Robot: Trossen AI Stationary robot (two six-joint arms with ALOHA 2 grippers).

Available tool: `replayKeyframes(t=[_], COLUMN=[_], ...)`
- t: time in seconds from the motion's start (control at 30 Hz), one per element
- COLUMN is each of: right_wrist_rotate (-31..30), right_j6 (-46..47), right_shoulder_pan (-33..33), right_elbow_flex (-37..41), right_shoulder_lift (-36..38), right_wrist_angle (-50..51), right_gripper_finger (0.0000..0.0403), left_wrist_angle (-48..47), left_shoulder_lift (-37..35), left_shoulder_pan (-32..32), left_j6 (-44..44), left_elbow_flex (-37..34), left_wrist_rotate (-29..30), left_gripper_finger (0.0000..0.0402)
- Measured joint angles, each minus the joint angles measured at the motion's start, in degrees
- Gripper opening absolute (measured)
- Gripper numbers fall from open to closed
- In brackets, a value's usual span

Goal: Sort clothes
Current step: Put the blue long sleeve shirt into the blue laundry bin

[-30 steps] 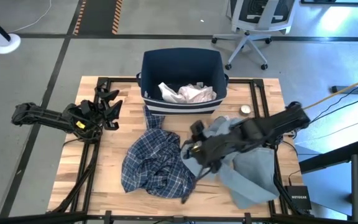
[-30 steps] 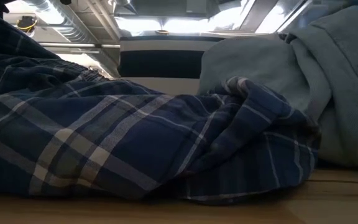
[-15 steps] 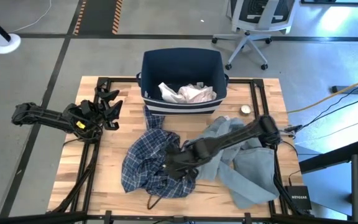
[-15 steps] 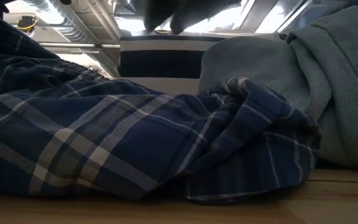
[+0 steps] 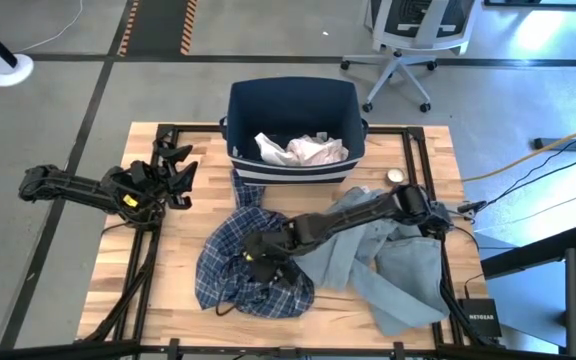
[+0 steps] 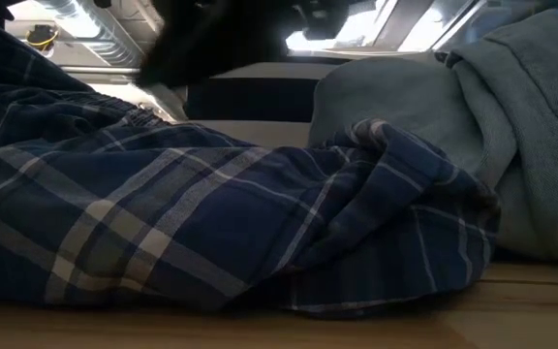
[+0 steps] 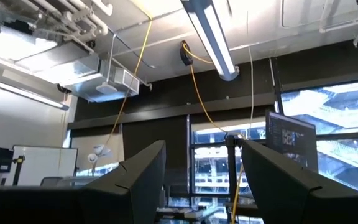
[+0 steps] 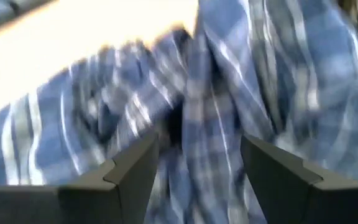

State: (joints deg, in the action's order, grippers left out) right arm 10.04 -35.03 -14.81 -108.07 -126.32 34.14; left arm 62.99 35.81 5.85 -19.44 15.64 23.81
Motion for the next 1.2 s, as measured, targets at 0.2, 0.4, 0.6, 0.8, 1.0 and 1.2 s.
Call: replayKeyframes(t=[0.2, 0.4, 0.6, 0.8, 1.0, 1.2], right_wrist_rotate=[6.6, 6.6, 3.5, -4.4, -9.9, -8.6], right_j6=[-0.6, 5.3, 8.1, 9.5, 14.9, 17.5], right_shoulder_pan=[-1.2, -0.9, -1.1, -1.7, -2.7, -3.7], right_elbow_flex=[0.9, 0.6, -1.5, -1.8, 1.1, -0.2], right_shoulder_lift=[-3.4, -4.1, -4.1, -4.1, -4.2, -4.2], right_wrist_angle=[-11.4, -12.5, -15.1, -7.4, -5.4, -0.3], right_gripper_finger=[0.0246, 0.0264, 0.0316, 0.0335, 0.0335, 0.0335], left_wrist_angle=[-2.4, -5.5, -8.0, -9.2, -9.3, -9.2], left_shoulder_lift=[-0.5, -1.3, -2.2, -2.6, -2.7, -2.9], left_shoulder_pan=[0.0, 0.0, 0.0, 0.0, 0.0, 0.0], left_j6=[0.7, 4.3, 7.5, 8.5, 5.6, 4.2], left_elbow_flex=[0.0, 0.0, 0.0, 0.0, 0.0, 0.0], left_wrist_rotate=[0.1, 0.1, 0.0, 0.0, 0.0, 0.0], left_gripper_finger=[0.0208, 0.0208, 0.0208, 0.0208, 0.0208, 0.0208])
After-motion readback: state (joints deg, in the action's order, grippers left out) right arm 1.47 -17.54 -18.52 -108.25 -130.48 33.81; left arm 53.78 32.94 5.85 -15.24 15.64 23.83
